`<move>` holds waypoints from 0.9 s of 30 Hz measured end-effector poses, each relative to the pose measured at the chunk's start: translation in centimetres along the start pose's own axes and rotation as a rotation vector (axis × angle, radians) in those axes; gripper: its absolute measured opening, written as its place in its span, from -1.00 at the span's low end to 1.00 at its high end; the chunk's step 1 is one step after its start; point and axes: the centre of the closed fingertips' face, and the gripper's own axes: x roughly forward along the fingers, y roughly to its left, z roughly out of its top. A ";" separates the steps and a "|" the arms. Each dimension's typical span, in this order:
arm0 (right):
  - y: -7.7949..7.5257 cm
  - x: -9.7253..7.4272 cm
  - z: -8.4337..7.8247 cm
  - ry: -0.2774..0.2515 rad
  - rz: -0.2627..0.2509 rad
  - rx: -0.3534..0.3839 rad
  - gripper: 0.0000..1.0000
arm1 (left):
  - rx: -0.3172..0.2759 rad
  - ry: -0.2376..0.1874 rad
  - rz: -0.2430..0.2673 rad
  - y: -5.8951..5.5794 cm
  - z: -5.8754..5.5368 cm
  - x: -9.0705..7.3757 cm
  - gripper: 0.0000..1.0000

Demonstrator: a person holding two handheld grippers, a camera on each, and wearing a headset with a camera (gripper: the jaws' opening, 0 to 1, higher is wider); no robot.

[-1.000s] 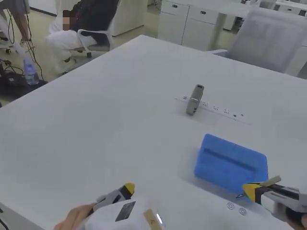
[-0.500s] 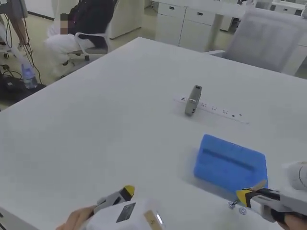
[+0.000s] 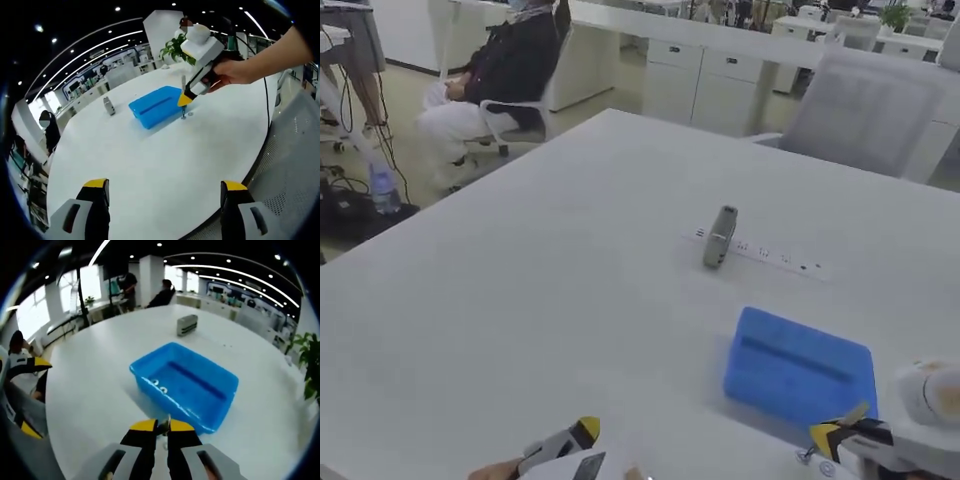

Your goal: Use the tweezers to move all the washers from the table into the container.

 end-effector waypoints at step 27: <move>0.8 -1.6 1.4 -0.028 0.006 0.096 -0.97 | -0.014 -0.028 0.048 0.9 0.4 -0.6 0.85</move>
